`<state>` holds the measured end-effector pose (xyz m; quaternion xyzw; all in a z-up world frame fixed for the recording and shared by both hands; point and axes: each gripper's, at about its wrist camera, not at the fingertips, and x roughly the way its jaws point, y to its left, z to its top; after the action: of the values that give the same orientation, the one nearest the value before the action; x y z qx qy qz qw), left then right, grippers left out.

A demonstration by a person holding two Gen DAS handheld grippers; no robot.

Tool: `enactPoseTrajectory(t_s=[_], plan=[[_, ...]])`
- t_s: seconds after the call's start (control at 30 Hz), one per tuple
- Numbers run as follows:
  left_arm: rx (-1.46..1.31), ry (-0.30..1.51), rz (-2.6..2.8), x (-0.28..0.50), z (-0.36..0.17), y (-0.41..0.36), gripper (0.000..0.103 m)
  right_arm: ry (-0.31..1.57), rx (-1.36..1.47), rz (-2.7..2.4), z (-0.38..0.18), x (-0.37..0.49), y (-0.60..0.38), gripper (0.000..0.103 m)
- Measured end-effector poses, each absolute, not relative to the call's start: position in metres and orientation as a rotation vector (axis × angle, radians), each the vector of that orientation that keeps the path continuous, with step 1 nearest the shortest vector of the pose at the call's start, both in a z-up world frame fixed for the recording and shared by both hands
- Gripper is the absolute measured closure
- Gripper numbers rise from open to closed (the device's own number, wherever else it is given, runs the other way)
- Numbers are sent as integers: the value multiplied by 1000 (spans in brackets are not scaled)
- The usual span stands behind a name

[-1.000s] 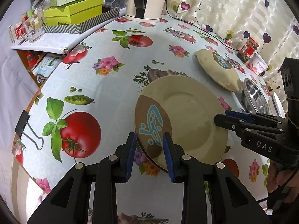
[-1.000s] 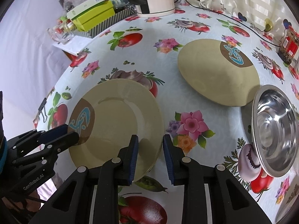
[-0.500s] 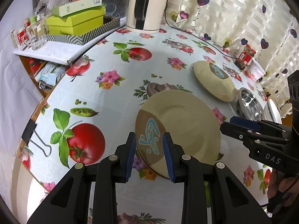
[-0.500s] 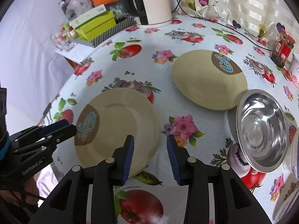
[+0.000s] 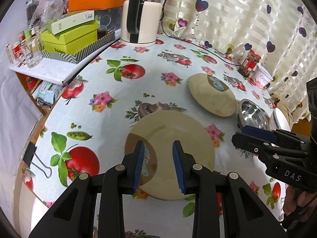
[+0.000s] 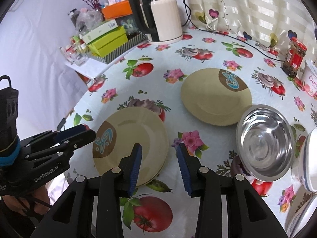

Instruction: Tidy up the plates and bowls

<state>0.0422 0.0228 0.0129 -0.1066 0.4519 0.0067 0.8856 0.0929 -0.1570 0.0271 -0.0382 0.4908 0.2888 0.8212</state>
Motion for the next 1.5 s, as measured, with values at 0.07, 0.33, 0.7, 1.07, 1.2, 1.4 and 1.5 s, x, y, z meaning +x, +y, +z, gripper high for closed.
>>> enactPoseTrajectory(t_s=[0.07,0.33,0.7,1.07,1.2,1.4,1.5], plan=[[-216,935,11,43,16,20,73,1040,-78,613,30,93,-160,66],[-205,908,-12,57,31,10,73,1019,-70,594,42,98,-171,66],[-186,897,-37,76,42,-7,73,995,-50,552,56,113,-189,66],[-176,905,-41,91,41,-15,73,987,-46,543,59,126,-198,66],[-174,911,-45,97,39,-18,73,984,-47,539,60,133,-201,66],[-174,925,-51,109,32,-21,73,988,-45,532,57,145,-205,66],[-175,934,-54,115,28,-22,73,990,-43,525,56,152,-207,66]])
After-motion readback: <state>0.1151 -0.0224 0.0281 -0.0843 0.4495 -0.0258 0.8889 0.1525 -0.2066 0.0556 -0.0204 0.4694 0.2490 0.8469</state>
